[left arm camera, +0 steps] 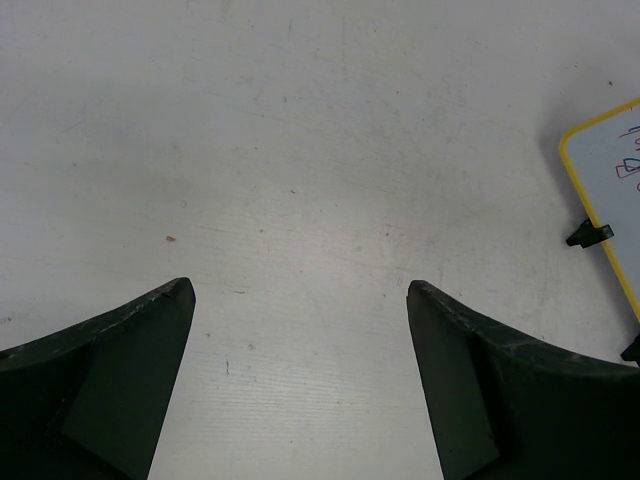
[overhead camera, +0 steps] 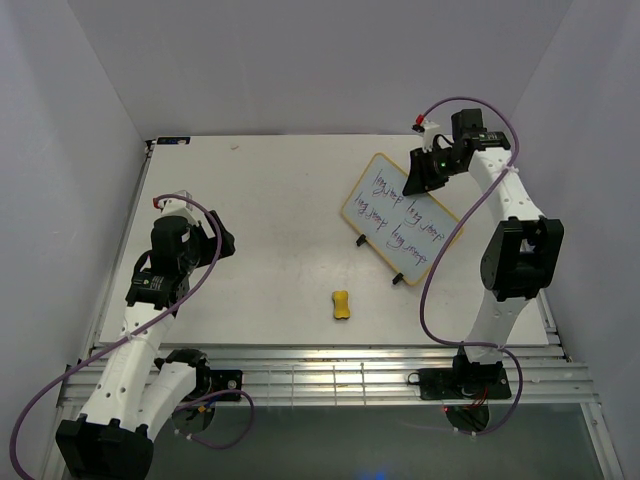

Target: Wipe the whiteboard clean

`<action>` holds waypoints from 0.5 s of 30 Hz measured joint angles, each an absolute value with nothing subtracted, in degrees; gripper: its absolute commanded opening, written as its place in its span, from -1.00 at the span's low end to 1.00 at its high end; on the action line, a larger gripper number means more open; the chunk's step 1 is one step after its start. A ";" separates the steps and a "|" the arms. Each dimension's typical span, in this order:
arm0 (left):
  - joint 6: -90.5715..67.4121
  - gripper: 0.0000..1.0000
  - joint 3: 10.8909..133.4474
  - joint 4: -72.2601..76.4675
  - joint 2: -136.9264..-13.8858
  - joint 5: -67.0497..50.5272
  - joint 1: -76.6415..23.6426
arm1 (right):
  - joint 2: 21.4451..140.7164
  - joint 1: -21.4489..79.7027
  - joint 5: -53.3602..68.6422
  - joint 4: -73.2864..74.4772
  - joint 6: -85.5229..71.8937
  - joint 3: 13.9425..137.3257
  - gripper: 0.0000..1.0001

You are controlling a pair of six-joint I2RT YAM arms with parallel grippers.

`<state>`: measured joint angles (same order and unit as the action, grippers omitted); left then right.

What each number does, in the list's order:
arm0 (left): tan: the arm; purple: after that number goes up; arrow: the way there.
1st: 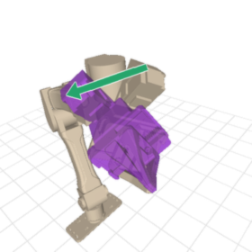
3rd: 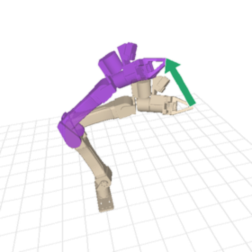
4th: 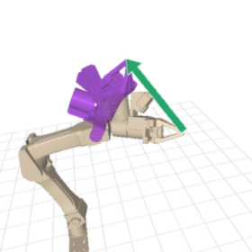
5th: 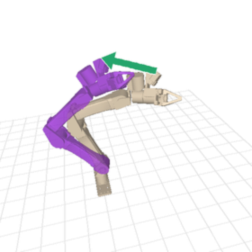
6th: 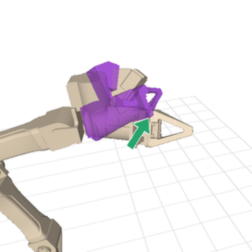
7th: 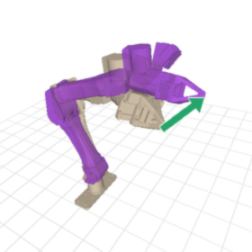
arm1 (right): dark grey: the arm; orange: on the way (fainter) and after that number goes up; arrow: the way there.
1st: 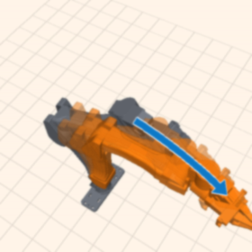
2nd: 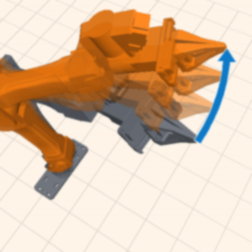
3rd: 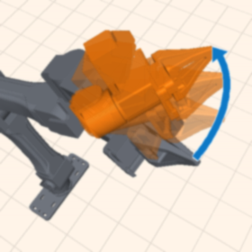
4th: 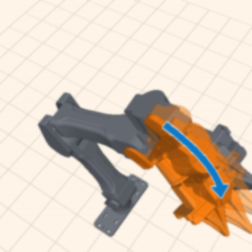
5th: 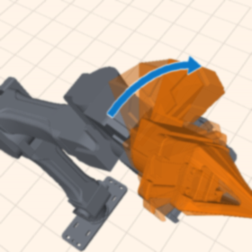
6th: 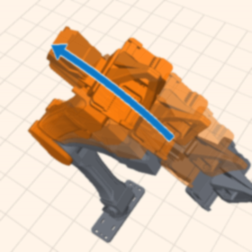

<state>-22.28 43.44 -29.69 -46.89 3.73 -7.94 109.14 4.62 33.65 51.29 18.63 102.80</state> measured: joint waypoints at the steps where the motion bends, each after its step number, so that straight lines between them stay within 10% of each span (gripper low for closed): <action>1: -22.28 0.96 43.44 -29.69 -46.89 3.73 -7.94 | 108.84 4.62 33.65 51.27 18.59 102.45 -0.36; 15: -22.28 0.96 43.44 -29.67 -46.63 3.55 -7.94 | 106.15 4.64 34.48 53.23 16.67 101.32 -0.85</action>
<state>-22.28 43.44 -29.67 -46.63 3.55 -7.94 106.15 4.64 34.48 53.23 16.67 101.32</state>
